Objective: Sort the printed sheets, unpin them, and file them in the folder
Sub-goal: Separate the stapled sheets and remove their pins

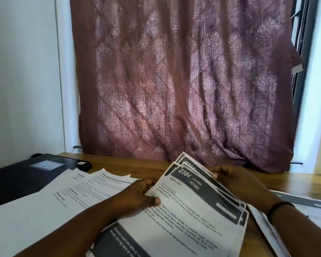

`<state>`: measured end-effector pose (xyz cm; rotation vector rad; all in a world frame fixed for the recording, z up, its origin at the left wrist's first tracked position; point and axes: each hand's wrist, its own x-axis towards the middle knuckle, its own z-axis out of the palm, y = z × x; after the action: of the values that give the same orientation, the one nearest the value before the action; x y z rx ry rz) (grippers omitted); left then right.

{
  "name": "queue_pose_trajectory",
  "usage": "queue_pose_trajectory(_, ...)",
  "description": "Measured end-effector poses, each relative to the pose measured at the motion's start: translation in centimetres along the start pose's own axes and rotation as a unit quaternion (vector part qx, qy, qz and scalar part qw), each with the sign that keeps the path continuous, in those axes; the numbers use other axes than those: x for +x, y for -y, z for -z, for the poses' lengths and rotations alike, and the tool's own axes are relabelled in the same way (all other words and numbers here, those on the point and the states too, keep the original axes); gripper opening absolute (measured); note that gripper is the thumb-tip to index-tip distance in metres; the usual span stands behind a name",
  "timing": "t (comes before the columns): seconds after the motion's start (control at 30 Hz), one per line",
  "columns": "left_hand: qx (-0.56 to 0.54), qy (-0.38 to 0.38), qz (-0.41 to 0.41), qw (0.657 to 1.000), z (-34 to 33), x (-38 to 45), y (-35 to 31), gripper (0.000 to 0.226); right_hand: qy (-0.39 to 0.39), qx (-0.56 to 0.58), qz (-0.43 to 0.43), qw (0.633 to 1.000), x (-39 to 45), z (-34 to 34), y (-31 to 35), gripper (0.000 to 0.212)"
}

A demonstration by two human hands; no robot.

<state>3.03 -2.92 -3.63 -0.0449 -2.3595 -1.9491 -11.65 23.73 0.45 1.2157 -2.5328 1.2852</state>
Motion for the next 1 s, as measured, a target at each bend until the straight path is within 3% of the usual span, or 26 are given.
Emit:
queue_pose_trajectory(0.07, 0.005, 0.01, 0.001, 1.0, 0.0, -0.1, -0.1, 0.049, 0.01, -0.009, -0.006, 1.0, -0.3, 0.3, 0.2, 0.023)
queue_pose_trajectory(0.17, 0.001, 0.02, -0.001, 1.0, -0.1, -0.1, 0.0, 0.052, 0.004, 0.039, -0.031, 0.999, -0.6, 0.7, 0.9, 0.017)
queue_pose_trajectory(0.3, 0.019, -0.005, -0.025, 0.999, -0.6, -0.3, -0.2, 0.052, 0.036, 0.131, -0.066, 0.988, -1.2, 1.6, 2.0, 0.025)
queue_pose_trajectory(0.37, 0.032, -0.016, -0.037, 0.999, -0.8, -0.5, -0.3, 0.051, 0.079, 0.196, -0.093, 0.973, -1.7, 1.9, 2.6, 0.028)
queue_pose_trajectory(0.47, 0.051, -0.013, -0.053, 0.997, -0.9, -0.5, -0.3, 0.051, 0.103, 0.293, -0.13, 0.942, -2.0, 1.9, 2.7, 0.049)
queue_pose_trajectory(0.6, 0.06, -0.018, -0.062, 0.996, -0.9, -0.6, -0.2, 0.05, 0.092, 0.343, -0.174, 0.919, -1.9, 1.9, 2.7, 0.042)
queue_pose_trajectory(0.8, 0.062, 0.004, -0.059, 0.996, -0.8, -0.7, -0.2, 0.06, 0.097, 0.309, -0.151, 0.934, -2.0, 2.2, 2.8, 0.037)
queue_pose_trajectory(1.0, 0.119, -0.014, -0.043, 0.992, -0.8, -0.6, -0.4, 0.053, 0.156, 0.156, -0.094, 0.971, -2.6, 2.8, 2.9, 0.021)
